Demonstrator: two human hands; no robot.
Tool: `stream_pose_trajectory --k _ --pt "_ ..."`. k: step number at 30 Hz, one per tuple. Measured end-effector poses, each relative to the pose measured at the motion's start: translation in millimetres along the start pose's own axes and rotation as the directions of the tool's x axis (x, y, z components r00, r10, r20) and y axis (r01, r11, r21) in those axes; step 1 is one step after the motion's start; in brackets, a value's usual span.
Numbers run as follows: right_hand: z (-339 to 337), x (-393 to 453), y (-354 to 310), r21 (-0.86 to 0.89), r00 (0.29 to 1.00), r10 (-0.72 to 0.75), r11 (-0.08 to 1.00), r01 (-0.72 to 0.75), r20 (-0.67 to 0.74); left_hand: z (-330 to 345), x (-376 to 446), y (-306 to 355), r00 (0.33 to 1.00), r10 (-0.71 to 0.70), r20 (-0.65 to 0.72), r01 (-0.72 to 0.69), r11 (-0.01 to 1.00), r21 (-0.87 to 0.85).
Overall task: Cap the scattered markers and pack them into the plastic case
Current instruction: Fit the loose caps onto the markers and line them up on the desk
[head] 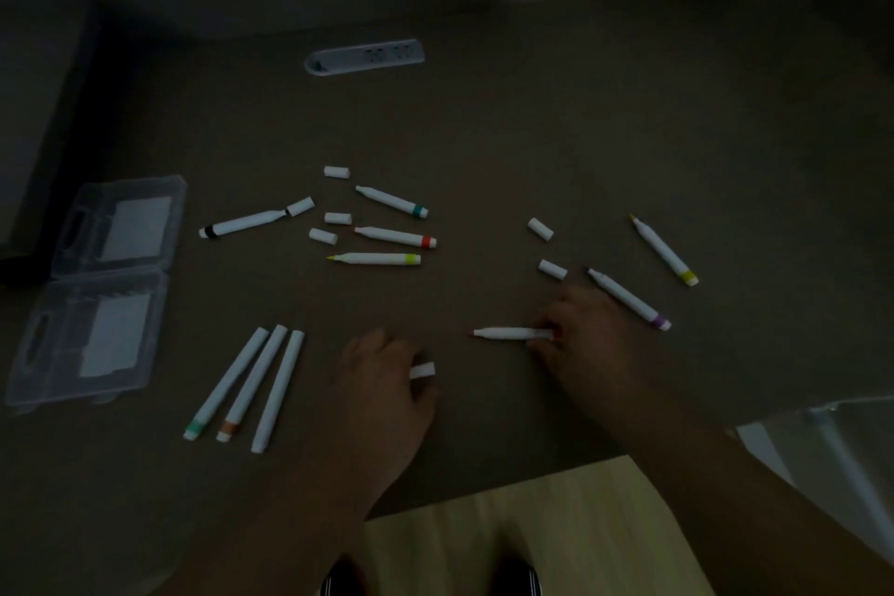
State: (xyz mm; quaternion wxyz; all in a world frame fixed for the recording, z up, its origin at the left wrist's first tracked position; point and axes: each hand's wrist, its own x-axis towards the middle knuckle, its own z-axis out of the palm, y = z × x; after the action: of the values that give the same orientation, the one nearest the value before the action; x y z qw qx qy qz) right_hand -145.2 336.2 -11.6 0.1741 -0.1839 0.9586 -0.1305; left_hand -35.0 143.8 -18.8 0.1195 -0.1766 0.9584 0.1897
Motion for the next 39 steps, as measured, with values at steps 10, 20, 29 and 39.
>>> stream_pose_trajectory --k 10,20,29,39 --pt "-21 -18 -53 0.872 0.928 0.134 0.318 -0.373 0.348 -40 5 26 0.976 -0.178 0.127 0.208 0.574 -0.792" --pt "-13 -15 -96 0.894 0.900 -0.016 0.122 -0.431 0.436 -60 21 1 0.930 -0.120 0.348 0.338 -0.097 -0.936" --pt "28 -10 -90 0.121 0.912 -0.335 0.942 0.314 0.236 -68 21 -30 0.889 -0.254 0.382 0.362 -0.122 -0.924" --pt "20 -5 -103 0.402 0.972 -0.136 0.914 0.048 0.194 -73 23 -38 0.870 -0.260 0.419 0.391 -0.153 -0.908"
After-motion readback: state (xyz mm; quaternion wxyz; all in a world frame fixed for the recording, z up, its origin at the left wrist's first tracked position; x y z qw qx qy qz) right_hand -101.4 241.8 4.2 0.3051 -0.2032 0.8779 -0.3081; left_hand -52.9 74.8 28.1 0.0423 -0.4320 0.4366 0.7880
